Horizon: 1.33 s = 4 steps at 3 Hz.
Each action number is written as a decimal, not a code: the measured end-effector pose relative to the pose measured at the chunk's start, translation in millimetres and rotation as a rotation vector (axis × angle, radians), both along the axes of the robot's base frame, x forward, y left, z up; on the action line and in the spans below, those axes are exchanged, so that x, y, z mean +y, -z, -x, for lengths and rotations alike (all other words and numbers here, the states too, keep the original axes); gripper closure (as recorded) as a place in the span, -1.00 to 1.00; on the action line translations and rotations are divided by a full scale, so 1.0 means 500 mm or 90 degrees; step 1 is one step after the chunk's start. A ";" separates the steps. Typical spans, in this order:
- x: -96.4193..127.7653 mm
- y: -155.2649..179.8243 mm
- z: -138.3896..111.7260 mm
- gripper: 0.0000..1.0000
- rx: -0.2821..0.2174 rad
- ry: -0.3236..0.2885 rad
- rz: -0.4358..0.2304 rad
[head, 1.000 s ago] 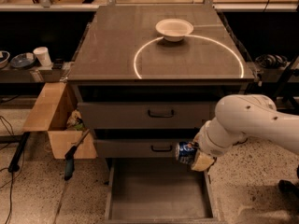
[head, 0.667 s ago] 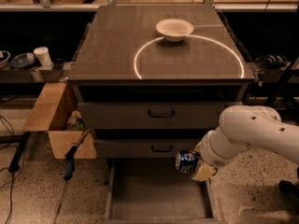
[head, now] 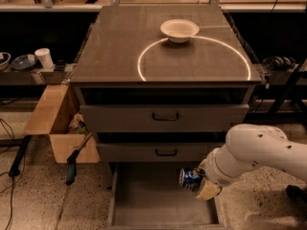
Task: Place pepsi can into bottom drawer
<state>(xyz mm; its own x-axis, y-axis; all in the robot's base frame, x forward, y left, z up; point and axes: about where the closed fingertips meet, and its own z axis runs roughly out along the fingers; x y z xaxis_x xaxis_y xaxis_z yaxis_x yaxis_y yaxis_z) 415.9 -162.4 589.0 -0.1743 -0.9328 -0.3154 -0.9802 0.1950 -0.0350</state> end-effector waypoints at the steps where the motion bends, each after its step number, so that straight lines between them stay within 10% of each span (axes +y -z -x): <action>1: 0.017 0.037 0.007 1.00 0.016 -0.001 -0.012; 4: 0.058 0.155 -0.002 1.00 0.054 -0.005 -0.011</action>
Offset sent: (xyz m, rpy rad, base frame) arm -0.0072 0.0253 -0.0656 0.0320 0.0743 0.0038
